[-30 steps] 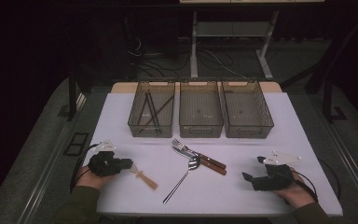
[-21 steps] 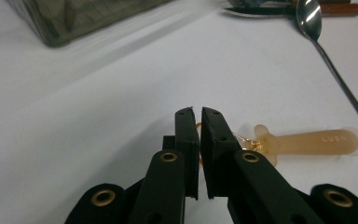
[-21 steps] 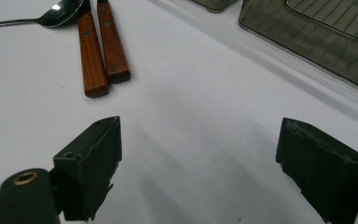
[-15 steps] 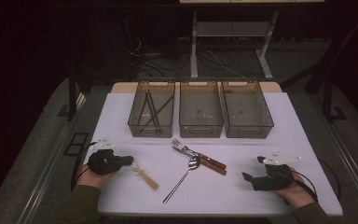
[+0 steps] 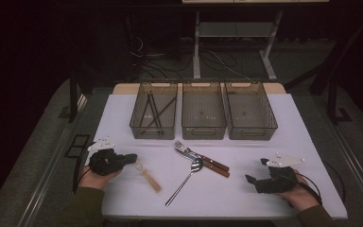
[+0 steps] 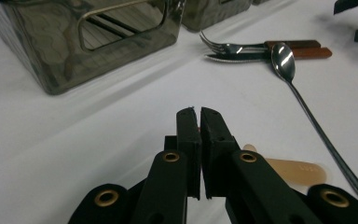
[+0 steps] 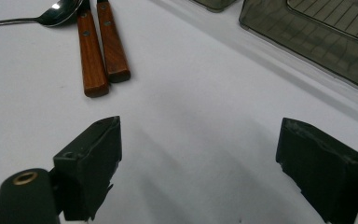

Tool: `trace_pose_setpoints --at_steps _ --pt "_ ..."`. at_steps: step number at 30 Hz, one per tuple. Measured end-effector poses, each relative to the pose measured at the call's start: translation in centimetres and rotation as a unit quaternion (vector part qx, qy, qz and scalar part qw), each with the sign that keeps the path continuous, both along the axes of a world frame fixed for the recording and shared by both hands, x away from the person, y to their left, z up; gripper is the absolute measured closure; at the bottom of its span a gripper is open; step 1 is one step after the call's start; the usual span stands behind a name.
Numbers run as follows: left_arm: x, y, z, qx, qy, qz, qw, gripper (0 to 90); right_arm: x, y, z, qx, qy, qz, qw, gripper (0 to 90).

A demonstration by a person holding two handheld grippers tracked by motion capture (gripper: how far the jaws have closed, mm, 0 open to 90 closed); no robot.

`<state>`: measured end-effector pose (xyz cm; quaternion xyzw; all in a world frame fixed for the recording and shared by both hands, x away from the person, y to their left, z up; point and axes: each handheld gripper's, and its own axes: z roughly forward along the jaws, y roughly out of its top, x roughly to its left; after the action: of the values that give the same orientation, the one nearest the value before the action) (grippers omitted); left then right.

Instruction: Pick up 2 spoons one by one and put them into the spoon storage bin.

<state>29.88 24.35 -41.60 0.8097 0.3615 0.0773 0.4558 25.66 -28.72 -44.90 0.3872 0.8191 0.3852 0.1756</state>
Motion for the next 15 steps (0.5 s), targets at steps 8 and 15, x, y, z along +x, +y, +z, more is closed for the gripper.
trace_pose_setpoints --at_steps 8,15 --pt "-0.01 -0.17 0.43 -0.012 -0.008 0.002 0.9999 86.9 -0.01 0.06 -0.03 0.000 0.000 0.000 1.0000 14.4" --pt "0.30 -0.30 0.91 -0.025 -0.016 0.010 0.9995 86.9 0.02 0.08 -0.06 -0.002 0.002 0.001 1.0000 14.4"
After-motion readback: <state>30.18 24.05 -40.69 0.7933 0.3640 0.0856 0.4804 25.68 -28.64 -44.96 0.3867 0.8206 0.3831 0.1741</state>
